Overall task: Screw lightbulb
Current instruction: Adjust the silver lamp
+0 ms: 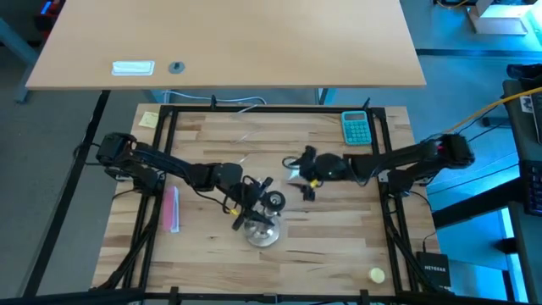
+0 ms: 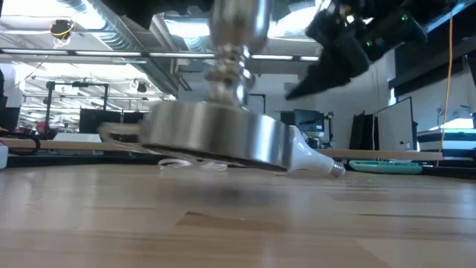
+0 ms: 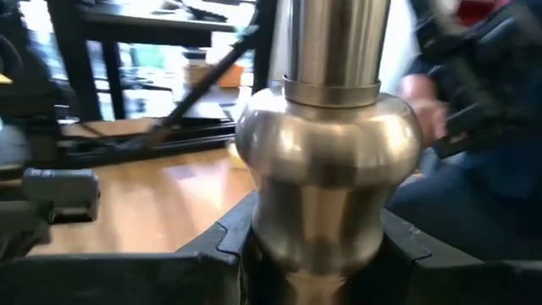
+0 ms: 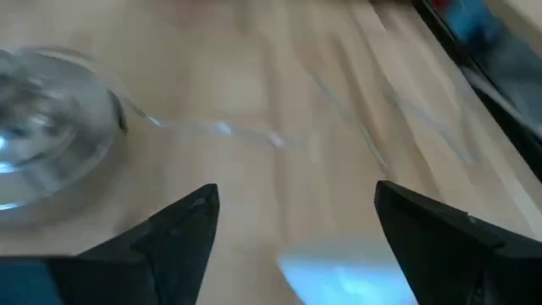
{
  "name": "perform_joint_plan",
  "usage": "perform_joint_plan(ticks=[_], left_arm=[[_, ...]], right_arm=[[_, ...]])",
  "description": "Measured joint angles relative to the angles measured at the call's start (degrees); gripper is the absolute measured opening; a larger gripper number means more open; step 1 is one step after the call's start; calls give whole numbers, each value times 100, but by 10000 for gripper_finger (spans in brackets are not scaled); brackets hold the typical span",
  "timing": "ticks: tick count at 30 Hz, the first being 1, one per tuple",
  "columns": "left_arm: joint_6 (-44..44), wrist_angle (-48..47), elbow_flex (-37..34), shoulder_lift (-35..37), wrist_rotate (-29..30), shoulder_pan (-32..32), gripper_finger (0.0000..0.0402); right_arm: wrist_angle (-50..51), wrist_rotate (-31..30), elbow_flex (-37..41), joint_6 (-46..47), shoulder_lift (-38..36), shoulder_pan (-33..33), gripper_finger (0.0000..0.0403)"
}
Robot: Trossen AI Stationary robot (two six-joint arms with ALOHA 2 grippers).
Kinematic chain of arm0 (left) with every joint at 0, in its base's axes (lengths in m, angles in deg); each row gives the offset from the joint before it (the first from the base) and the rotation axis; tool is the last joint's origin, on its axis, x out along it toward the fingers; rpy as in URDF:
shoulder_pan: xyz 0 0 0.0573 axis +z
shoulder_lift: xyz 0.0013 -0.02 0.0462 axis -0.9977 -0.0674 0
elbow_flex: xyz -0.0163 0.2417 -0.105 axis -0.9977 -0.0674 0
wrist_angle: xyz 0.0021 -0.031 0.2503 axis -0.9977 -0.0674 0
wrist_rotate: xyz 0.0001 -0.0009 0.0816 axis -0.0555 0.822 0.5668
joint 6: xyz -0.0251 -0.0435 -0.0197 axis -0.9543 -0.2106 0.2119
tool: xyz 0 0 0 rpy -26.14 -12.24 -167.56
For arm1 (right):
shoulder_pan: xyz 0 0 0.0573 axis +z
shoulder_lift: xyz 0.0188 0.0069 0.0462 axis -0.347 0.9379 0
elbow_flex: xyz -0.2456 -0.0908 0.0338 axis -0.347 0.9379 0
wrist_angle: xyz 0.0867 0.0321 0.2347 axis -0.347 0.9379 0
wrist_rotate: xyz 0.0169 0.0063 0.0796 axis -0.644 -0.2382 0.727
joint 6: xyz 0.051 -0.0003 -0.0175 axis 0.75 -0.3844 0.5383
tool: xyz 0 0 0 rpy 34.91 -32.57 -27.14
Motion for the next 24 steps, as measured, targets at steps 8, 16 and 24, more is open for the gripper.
perform_joint_plan(ticks=[8, 16, 24], left_arm=[[-32, 72, 0, 161, -432, -184, 123], [-10, 66, 0, 161, -445, -280, 123], [-7, 141, 0, 161, -437, -299, 123]], right_arm=[[-930, 78, -678, -1216, 1721, 223, 279], [-941, 112, -1844, -2458, 3252, 220, 245], [-1098, 337, -2624, -3276, 4066, 143, 215]])
